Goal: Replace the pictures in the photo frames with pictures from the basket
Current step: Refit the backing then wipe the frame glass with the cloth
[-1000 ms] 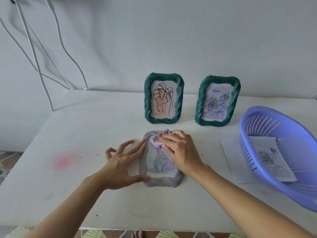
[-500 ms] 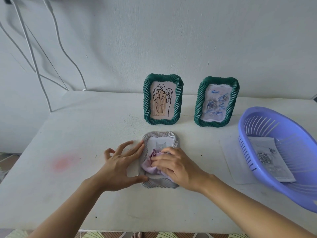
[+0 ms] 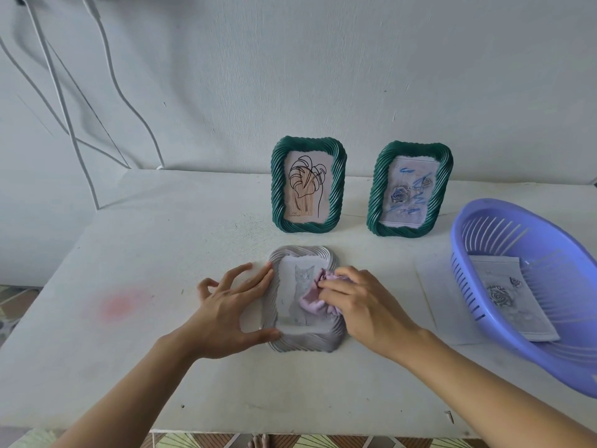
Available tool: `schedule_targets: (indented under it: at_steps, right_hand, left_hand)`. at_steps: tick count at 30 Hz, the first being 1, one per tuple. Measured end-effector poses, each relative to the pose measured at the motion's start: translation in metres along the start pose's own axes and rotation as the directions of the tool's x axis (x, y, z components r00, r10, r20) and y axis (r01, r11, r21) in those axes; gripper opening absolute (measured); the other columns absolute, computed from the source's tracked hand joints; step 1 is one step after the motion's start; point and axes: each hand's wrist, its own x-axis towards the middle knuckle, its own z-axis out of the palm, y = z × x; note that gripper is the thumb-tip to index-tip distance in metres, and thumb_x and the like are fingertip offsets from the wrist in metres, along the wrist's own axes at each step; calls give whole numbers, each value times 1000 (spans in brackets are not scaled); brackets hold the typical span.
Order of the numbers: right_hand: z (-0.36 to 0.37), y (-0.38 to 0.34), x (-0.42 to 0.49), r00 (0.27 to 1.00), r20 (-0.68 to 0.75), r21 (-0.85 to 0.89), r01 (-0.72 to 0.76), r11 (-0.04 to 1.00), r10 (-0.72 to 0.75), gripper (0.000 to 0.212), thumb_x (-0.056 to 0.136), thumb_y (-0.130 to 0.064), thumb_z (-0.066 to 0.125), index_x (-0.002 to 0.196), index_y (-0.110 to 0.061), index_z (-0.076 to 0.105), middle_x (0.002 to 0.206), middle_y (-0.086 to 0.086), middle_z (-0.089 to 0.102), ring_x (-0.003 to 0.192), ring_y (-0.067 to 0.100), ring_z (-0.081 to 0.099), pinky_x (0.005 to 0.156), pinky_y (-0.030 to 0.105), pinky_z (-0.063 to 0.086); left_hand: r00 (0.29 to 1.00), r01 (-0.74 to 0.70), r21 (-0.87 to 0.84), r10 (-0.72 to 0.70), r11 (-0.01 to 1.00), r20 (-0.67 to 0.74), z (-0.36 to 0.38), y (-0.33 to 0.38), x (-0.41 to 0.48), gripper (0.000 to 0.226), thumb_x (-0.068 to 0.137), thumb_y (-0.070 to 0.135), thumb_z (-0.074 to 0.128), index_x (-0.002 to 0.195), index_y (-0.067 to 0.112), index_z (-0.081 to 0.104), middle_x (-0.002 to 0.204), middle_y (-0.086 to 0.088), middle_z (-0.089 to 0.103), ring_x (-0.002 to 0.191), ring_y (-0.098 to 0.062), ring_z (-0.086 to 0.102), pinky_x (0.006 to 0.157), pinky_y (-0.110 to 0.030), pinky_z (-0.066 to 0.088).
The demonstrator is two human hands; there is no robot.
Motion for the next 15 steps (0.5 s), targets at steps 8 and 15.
schedule_targets:
  at_steps: [8,15]
  right_hand:
    - [21,0,41,982,-90,77,-159,984,166,24,83,-8,69,104,-17,74,116,-4,71,111,26,57,85,40,52]
    - [30,-16,32,1000,23,243,-25,970,20,34,95,-27,46,116,-20,73,124,-3,68,116,22,54,99,38,45]
  left_hand:
    - [1000,6,2,-6,1000,-4,1,-1,0,100,75,92,39,155,47,-3,158,37,-4,149,-1,-3,106,-48,16]
    - [1000,16,26,-16,1000,1,0,-1,2,101,72,95,36,155,48,3,157,38,-3,147,0,-2,104,-45,16]
